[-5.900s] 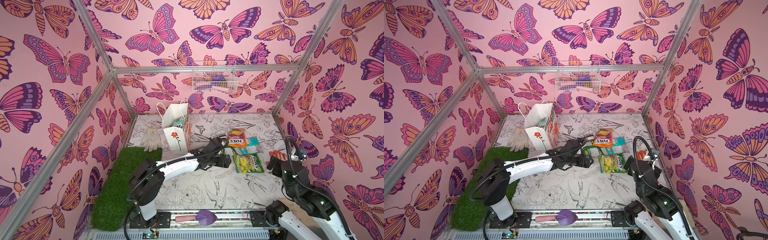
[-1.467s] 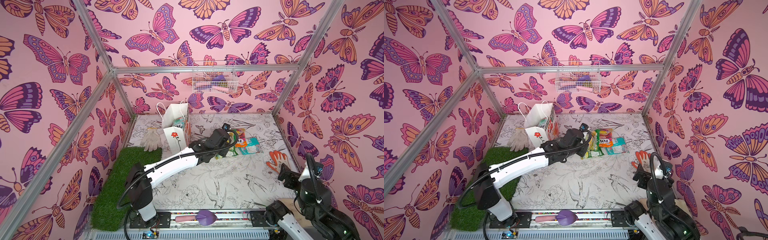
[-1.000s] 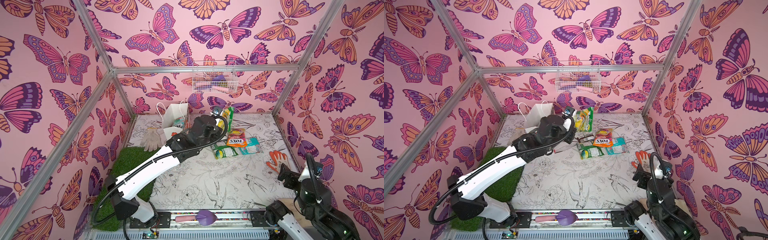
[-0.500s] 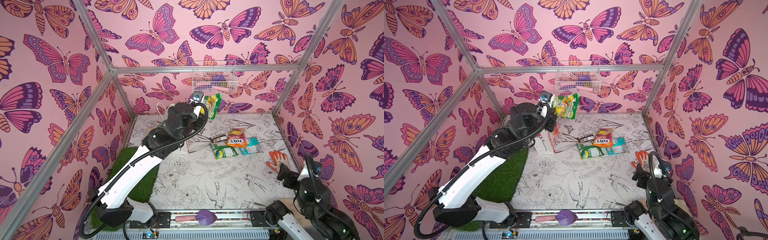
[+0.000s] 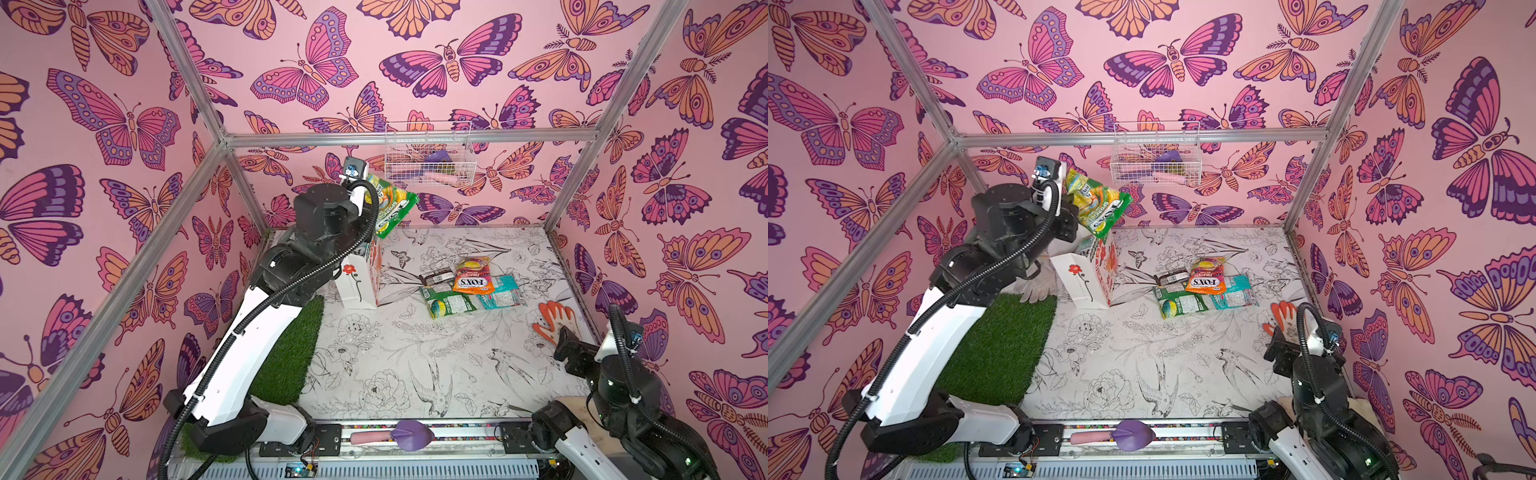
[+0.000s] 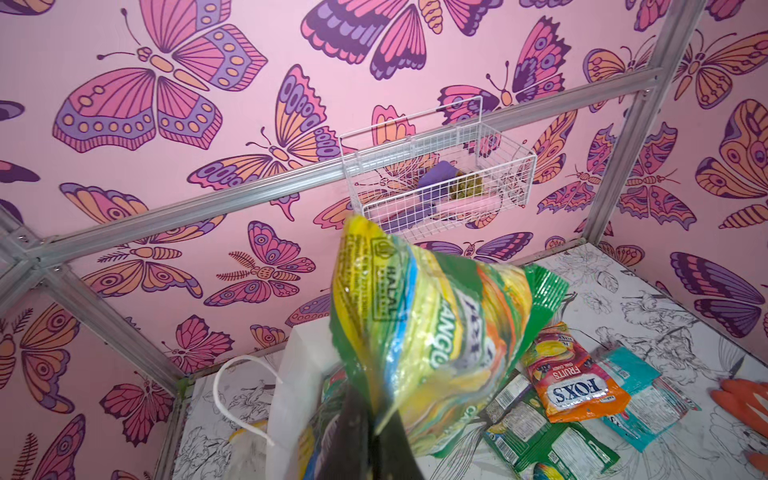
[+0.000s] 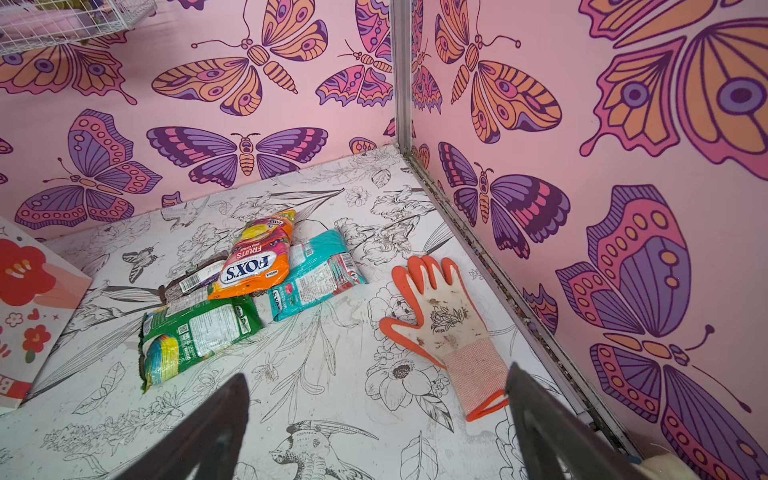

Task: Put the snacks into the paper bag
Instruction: 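Carry the green Fox's packet with the left gripper above the paper bag, then lower the packet into the paper bag and open the left gripper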

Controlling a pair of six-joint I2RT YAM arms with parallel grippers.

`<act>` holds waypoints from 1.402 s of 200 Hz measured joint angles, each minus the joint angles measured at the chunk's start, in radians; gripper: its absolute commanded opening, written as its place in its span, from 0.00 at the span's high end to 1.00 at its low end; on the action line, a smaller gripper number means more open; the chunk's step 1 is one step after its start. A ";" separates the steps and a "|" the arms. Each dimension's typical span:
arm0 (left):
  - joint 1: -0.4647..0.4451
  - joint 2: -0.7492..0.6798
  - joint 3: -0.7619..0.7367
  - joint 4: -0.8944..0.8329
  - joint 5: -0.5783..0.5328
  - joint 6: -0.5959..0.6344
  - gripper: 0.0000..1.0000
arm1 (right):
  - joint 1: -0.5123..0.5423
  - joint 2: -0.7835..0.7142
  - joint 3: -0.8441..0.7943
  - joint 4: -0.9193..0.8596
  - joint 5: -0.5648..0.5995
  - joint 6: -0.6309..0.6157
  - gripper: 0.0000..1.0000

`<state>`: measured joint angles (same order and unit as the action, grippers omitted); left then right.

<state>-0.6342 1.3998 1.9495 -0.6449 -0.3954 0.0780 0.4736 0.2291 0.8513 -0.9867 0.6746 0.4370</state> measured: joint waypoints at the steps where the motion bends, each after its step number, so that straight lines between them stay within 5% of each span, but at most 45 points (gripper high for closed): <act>1: 0.000 0.000 0.000 0.000 0.000 0.000 1.00 | 0.000 0.000 0.000 0.000 0.000 0.000 0.04; 173: 0.267 0.251 0.338 -0.196 0.013 -0.021 1.00 | 0.000 0.000 0.000 0.003 -0.003 0.000 0.04; 280: 0.295 0.367 0.358 -0.258 0.013 -0.042 1.00 | 0.000 0.000 0.000 0.003 -0.003 0.000 0.04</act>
<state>-0.3389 1.7668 2.3077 -0.9031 -0.3820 0.0364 0.4736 0.2291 0.8513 -0.9840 0.6716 0.4374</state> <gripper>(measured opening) 0.049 0.964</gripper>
